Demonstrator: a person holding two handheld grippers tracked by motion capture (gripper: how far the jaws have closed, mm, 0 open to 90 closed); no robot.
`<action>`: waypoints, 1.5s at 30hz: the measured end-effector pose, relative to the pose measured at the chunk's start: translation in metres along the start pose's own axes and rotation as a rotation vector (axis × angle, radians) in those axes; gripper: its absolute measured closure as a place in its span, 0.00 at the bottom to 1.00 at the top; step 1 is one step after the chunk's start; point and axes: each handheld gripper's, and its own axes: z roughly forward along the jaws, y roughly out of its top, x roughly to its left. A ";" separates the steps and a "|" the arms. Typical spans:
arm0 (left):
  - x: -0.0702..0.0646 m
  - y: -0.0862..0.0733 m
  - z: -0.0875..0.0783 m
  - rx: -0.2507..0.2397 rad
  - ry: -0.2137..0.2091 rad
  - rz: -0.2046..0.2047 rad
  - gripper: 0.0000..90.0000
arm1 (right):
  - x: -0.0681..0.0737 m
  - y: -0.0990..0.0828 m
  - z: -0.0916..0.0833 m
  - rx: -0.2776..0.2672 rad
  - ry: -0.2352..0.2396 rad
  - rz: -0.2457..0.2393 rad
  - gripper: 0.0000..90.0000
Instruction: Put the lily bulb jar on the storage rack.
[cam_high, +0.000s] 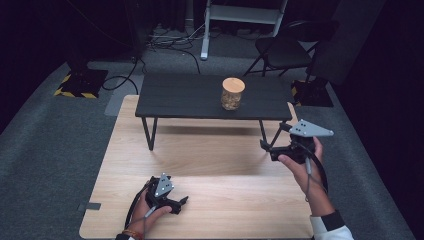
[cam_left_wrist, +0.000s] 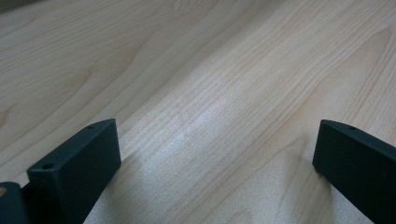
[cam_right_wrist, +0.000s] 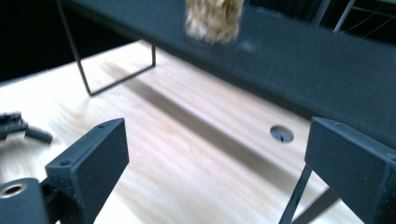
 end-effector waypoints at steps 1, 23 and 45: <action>0.000 0.000 0.000 0.000 0.000 0.000 0.01 | 0.003 -0.006 -0.001 0.002 -0.004 -0.007 0.07; 0.000 0.000 0.000 0.000 0.001 0.002 0.01 | 0.041 -0.123 0.001 0.159 -0.002 -0.027 0.07; 0.000 0.000 0.000 -0.001 0.000 0.000 0.01 | 0.032 -0.172 0.012 0.256 0.034 0.087 0.05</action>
